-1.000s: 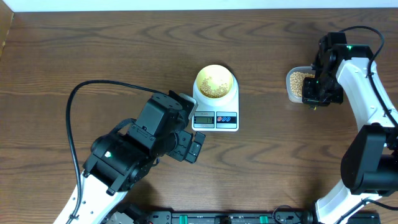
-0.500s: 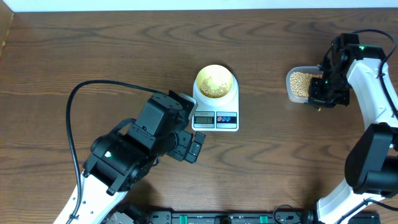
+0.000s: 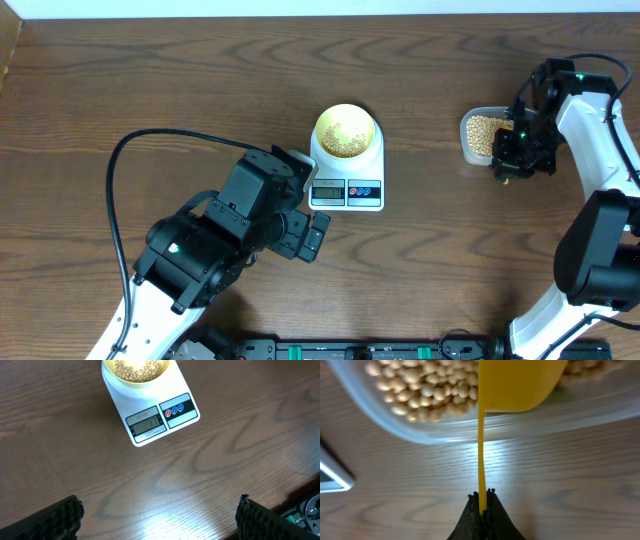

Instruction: Scoop item into bowl and weigh 50g on scale

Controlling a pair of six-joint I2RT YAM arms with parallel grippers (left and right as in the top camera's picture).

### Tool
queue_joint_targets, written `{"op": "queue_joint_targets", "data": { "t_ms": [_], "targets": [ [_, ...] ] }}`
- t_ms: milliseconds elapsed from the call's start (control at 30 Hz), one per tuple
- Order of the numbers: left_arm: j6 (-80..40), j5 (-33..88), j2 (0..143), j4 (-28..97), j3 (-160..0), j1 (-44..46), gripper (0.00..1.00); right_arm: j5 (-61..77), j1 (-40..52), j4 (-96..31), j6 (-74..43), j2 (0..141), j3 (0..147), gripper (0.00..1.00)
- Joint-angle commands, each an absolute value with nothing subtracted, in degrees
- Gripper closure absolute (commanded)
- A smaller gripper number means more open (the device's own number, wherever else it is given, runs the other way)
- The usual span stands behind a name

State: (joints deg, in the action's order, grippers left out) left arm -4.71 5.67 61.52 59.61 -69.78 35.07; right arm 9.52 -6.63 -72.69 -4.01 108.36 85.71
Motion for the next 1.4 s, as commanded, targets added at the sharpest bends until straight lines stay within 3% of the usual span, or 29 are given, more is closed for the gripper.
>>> {"op": "queue_joint_targets", "data": {
  "t_ms": [0,1367],
  "targets": [
    [-5.04,5.58,61.73,59.75,-70.48,34.89,0.0,15.99,-6.76,-73.03,-1.52,108.92,85.27,0.99],
    [-5.04,5.58,61.73,59.77,-70.48,34.89,0.0,35.18,-15.35,-72.31,7.86,113.78,85.25,0.99]
  ]
}}
